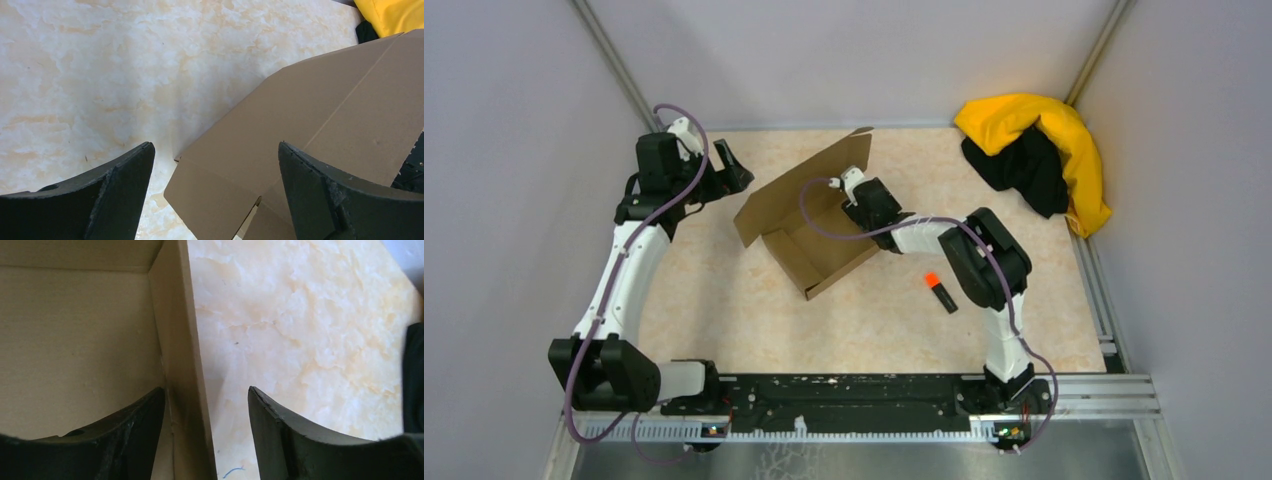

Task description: Fold the paper box

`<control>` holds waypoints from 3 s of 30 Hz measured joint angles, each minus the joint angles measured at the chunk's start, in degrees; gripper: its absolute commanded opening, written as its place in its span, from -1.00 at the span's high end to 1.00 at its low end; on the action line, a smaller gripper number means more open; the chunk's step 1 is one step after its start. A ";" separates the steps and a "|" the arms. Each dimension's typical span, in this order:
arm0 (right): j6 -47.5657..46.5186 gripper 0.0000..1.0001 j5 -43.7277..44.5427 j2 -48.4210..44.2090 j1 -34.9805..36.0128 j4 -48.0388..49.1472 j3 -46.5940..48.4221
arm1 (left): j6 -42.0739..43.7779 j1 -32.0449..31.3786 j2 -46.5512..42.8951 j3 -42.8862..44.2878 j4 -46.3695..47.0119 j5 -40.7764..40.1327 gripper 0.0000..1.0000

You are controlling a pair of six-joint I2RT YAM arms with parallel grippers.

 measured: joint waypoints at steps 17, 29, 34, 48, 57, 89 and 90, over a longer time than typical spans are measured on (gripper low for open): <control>6.32 -0.08 -11.58 0.74 -1.64 8.92 2.62 | 0.02 0.02 -0.11 0.02 -0.04 0.09 -0.98; 6.54 0.09 -11.82 6.99 -1.64 11.21 6.82 | 0.02 0.02 0.13 0.09 -0.02 0.09 -0.98; 6.51 0.32 -10.27 7.39 -1.64 11.23 6.99 | 0.02 0.02 0.13 0.09 -0.02 0.07 -0.97; 6.40 -0.22 -4.02 7.80 -1.62 9.94 7.82 | 0.02 0.02 0.13 0.09 -0.04 0.09 -0.98; 8.22 -0.34 -6.64 2.84 -1.64 4.85 4.94 | 0.07 0.17 0.11 0.28 -0.50 0.02 -0.97; 15.54 0.93 -8.07 0.00 -3.41 -16.46 6.01 | -2.80 1.51 -18.45 -3.65 -7.21 -3.10 -0.98; 15.76 1.00 -7.72 -0.02 -3.41 -16.68 6.01 | -2.80 1.51 -18.75 -3.69 -7.34 -2.93 -0.97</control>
